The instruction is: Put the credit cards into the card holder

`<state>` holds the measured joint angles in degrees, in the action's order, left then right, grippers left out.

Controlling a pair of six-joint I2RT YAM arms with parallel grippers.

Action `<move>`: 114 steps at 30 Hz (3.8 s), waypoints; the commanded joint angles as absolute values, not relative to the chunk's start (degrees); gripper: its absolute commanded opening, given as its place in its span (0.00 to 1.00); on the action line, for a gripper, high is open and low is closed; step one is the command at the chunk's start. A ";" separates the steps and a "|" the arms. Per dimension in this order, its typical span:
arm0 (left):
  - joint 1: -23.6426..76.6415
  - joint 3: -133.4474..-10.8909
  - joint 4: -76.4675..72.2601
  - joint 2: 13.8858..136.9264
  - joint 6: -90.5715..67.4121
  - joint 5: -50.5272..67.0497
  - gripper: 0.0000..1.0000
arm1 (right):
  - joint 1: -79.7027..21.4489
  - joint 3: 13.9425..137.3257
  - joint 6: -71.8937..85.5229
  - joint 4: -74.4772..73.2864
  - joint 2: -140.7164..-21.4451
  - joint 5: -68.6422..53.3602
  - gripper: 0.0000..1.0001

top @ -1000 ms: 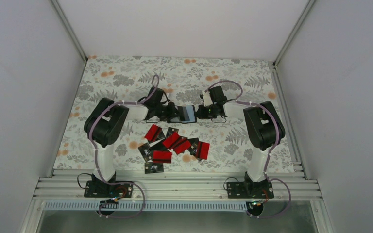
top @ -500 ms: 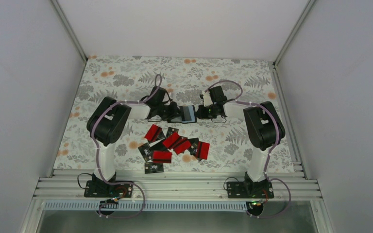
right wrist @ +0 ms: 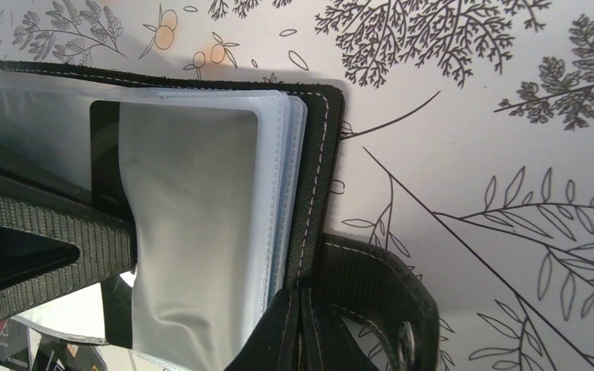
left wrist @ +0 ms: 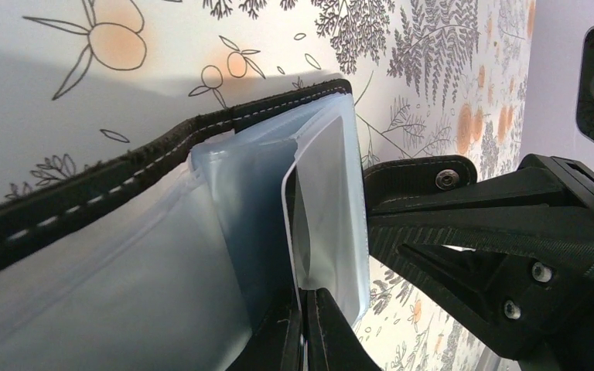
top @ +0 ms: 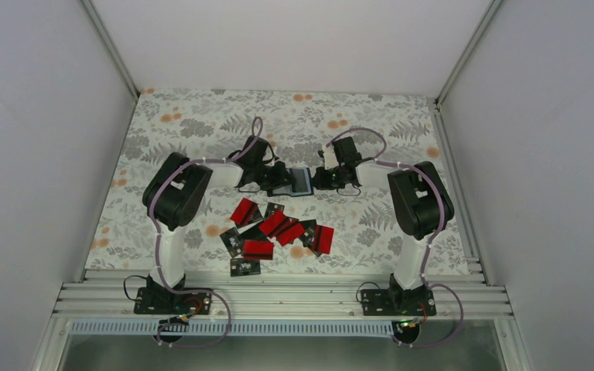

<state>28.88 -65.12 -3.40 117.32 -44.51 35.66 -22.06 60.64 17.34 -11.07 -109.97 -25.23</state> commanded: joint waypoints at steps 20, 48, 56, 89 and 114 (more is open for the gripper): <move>30.59 -65.77 0.41 119.37 -43.02 35.36 0.03 | -22.76 58.41 15.90 -17.39 -112.85 -24.86 0.04; 30.80 -64.68 8.94 108.73 -37.79 26.72 0.56 | -22.76 60.34 15.62 -18.74 -112.05 -24.48 0.04; 31.08 -66.42 12.10 108.58 -34.34 23.98 0.29 | -22.72 62.57 14.73 -20.14 -111.01 -25.61 0.04; 32.50 -73.30 15.97 116.86 -30.71 21.80 0.02 | -22.76 65.54 16.98 -20.51 -105.79 -30.07 0.19; 33.31 -72.51 16.41 119.08 -30.24 19.73 0.02 | -22.76 66.29 20.04 -18.19 -110.79 -34.05 0.27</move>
